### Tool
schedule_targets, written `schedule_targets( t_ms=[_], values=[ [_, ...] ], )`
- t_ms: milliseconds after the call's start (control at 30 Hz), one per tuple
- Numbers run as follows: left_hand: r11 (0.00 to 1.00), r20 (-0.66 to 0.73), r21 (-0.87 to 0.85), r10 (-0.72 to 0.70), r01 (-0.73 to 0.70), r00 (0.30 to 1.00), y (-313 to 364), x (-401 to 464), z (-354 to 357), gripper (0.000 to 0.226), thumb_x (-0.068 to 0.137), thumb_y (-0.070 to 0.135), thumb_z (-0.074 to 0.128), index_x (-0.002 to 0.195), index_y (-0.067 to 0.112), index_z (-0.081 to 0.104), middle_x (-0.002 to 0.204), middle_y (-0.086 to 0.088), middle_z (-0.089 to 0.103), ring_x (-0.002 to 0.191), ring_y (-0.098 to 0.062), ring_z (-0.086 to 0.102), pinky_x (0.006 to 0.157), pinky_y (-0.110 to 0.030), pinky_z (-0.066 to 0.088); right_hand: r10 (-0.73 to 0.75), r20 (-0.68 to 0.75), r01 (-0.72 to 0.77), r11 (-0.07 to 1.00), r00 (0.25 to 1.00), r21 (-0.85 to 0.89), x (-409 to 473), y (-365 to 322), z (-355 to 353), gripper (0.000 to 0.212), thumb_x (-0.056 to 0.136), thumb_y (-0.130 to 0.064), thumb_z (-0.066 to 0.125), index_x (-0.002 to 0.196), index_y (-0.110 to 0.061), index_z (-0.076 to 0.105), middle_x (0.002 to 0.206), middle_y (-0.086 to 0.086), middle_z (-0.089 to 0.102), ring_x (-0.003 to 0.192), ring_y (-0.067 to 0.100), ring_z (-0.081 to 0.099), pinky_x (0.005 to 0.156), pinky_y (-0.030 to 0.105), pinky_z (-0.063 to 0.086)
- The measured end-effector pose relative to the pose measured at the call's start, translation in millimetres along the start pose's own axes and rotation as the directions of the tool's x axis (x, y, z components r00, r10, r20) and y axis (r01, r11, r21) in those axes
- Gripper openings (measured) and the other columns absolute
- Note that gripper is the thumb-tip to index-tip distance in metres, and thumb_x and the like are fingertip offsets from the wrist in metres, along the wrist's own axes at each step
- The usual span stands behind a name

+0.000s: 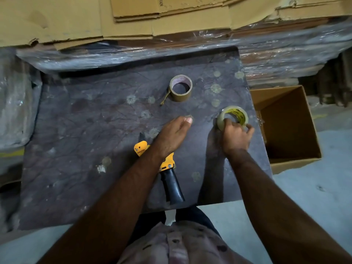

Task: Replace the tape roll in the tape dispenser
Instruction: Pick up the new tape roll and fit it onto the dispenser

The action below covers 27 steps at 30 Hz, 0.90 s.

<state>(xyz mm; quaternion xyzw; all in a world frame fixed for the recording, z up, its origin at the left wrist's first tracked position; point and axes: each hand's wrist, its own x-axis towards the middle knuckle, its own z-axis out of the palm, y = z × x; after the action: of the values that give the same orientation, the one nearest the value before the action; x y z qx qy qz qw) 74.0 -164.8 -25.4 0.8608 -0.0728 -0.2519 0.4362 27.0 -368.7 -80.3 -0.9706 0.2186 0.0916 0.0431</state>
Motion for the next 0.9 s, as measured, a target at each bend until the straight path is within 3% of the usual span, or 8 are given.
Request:
schedule_targets(
  t_ms=[133, 233, 333, 467, 567, 667, 800, 900],
  values=[
    [0.999, -0.032, -0.027, -0.018, 0.017, 0.999, -5.5, -9.4, -11.0, 0.03, 0.101, 0.032, 0.058, 0.123, 0.012, 0.061, 0.126, -0.004, 0.066, 0.116, -0.017, 0.062, 0.094, -0.03, 0.046, -0.151, -0.054, 0.154, 0.987, 0.987, 0.053, -14.7, -39.6, -20.0, 0.033, 0.094, -0.018, 0.055, 0.127, -0.021, 0.057, 0.109, 0.007, 0.074, 0.107, 0.027, 0.066, 0.108, 0.05, 0.028],
    [0.999, -0.099, -0.015, 0.04, -0.042, 0.994, -8.3, -16.1, -26.8, 0.049, 0.092, 0.027, 0.072, 0.136, 0.014, 0.053, 0.141, -0.002, 0.059, 0.125, -0.017, 0.058, 0.101, -0.035, 0.049, -0.249, -0.059, 0.255, 0.954, 0.967, 0.158, -29.1, -73.7, -43.4, 0.046, 0.09, -0.039, 0.055, 0.133, -0.022, 0.056, 0.112, 0.012, 0.073, 0.105, 0.032, 0.068, 0.105, 0.047, 0.029],
    [0.993, -0.207, -0.067, 0.077, -0.093, 0.975, -10.2, -25.8, -51.6, 0.069, 0.084, 0.026, 0.08, 0.144, 0.012, 0.048, 0.148, -0.004, 0.054, 0.131, -0.015, 0.052, 0.105, -0.035, 0.047, -0.385, -0.091, 0.395, 0.884, 0.919, 0.248, -40.9, -101.2, -68.4, 0.055, 0.085, -0.03, 0.06, 0.139, -0.022, 0.052, 0.117, 0.013, 0.071, 0.103, 0.037, 0.067, 0.094, 0.044, 0.039],
    [0.975, -0.331, -0.161, 0.09, -0.151, 0.939, -17.8, -40.0, -84.1, 0.066, 0.078, 0.017, 0.086, 0.138, 0.011, 0.057, 0.136, -0.002, 0.064, 0.125, -0.008, 0.058, 0.11, -0.034, 0.046, -0.548, -0.165, 0.556, 0.694, 0.82, 0.457, -49.1, -120.8, -94.9, 0.043, 0.08, -0.024, 0.057, 0.121, -0.012, 0.064, 0.102, 0.021, 0.073, 0.092, 0.045, 0.067, 0.076, 0.041, 0.051],
    [0.954, -0.382, -0.223, 0.104, -0.201, 0.918, -12.8, -52.7, -103.1, 0.056, 0.076, 0.016, 0.088, 0.126, 0.018, 0.065, 0.124, 0.004, 0.07, 0.113, -0.002, 0.065, 0.099, -0.024, 0.049, -0.578, -0.122, 0.531, 0.618, 0.807, 0.58, -53.1, -126.4, -114.7, 0.047, 0.08, -0.022, 0.06, 0.127, -0.013, 0.064, 0.112, 0.015, 0.074, 0.102, 0.037, 0.067, 0.077, 0.029, 0.048],
    [0.933, -0.421, -0.244, 0.145, -0.266, 0.896, -2.0, -58.6, -114.1, 0.036, 0.079, 0.011, 0.085, 0.112, 0.012, 0.07, 0.109, 0.0, 0.075, 0.1, -0.005, 0.07, 0.09, -0.02, 0.053, -0.608, -0.149, 0.538, 0.531, 0.78, 0.654, -58.3, -126.7, -133.7, 0.05, 0.081, -0.025, 0.059, 0.129, -0.012, 0.064, 0.115, 0.011, 0.073, 0.103, 0.027, 0.067, 0.083, 0.029, 0.049],
    [0.931, -0.502, -0.198, 0.172, -0.306, 0.847, 8.9, -64.5, -126.3, 0.011, 0.085, 0.015, 0.078, 0.085, 0.022, 0.069, 0.089, 0.002, 0.075, 0.08, -0.006, 0.07, 0.075, -0.02, 0.052, -0.592, -0.154, 0.513, 0.505, 0.791, 0.693, -68.1, -125.9, -150.7, 0.044, 0.088, -0.008, 0.067, 0.132, -0.013, 0.064, 0.111, 0.0, 0.068, 0.103, 0.013, 0.06, 0.074, -0.001, 0.035],
    [0.938, -0.516, -0.125, 0.217, -0.324, 0.829, 14.9, -75.4, -142.4, 0.008, 0.083, 0.031, 0.071, 0.081, 0.024, 0.066, 0.084, 0.004, 0.073, 0.078, -0.013, 0.069, 0.073, -0.028, 0.056, -0.546, -0.16, 0.482, 0.519, 0.822, 0.706, -80.0, -137.0, -158.0, 0.04, 0.088, -0.016, 0.07, 0.128, -0.018, 0.066, 0.106, -0.006, 0.066, 0.098, 0.014, 0.062, 0.069, 0.0, 0.036]
  ],
)
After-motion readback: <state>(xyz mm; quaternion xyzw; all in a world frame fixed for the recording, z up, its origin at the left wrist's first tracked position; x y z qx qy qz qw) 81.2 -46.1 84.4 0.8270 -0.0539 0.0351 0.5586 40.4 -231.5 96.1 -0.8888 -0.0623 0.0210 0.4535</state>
